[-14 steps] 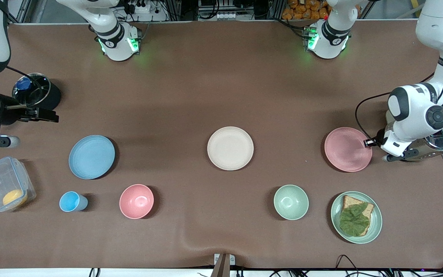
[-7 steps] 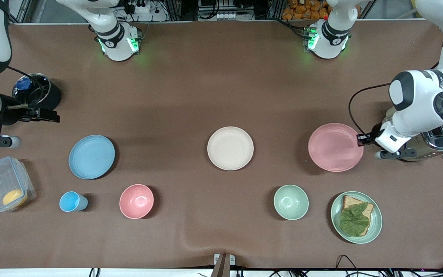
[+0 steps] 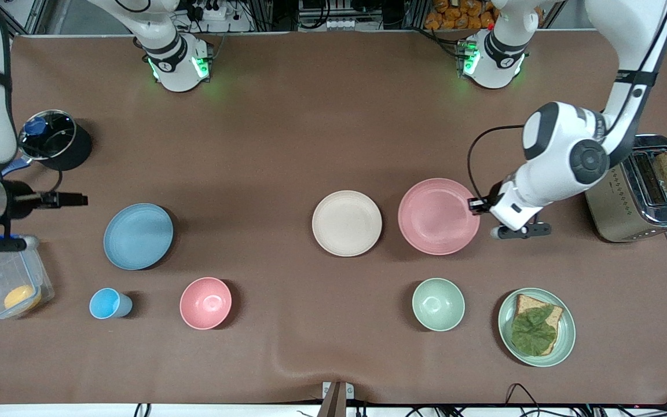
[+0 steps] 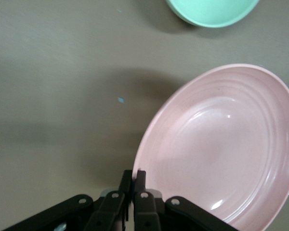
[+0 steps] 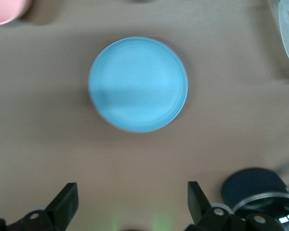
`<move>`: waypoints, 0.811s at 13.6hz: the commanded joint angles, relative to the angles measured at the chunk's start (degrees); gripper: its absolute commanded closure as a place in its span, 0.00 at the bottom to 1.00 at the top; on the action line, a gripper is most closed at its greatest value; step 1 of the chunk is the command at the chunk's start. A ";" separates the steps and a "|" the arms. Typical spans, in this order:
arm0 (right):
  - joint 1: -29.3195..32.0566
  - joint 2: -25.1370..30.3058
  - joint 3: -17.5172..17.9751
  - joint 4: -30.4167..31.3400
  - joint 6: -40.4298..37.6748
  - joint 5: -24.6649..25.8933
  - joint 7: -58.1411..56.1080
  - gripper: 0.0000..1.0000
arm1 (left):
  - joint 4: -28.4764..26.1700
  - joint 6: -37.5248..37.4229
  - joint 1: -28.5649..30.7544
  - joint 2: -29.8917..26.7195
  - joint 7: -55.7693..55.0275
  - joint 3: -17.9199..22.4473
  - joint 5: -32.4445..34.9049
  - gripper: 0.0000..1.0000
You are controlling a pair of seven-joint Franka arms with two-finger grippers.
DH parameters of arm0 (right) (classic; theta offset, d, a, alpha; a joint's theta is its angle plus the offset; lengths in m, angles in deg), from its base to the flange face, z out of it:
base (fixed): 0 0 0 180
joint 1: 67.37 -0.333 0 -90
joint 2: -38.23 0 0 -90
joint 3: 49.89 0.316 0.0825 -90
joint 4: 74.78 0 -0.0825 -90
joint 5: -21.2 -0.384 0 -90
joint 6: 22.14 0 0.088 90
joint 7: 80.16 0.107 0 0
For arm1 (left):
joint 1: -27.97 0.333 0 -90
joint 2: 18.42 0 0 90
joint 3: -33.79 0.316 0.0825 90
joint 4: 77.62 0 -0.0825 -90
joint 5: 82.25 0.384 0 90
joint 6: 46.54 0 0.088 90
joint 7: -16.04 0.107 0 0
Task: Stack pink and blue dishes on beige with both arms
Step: 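Carry the pink plate onto the beige plate while the right gripper reaches the blue plate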
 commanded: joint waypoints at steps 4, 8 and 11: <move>3.57 -4.51 0.83 7.84 16.28 -0.58 -1.33 0.00 | 1.84 11.36 -10.72 7.78 -17.53 0.23 -0.37 1.00; 3.65 -9.87 0.83 8.13 20.99 -0.58 -1.50 0.00 | 1.84 15.61 -14.43 10.96 -18.79 0.40 -0.46 1.00; 3.48 -12.86 0.83 8.13 22.30 -0.58 -1.68 0.00 | 3.76 15.87 -15.83 13.24 -18.96 0.49 -0.46 1.00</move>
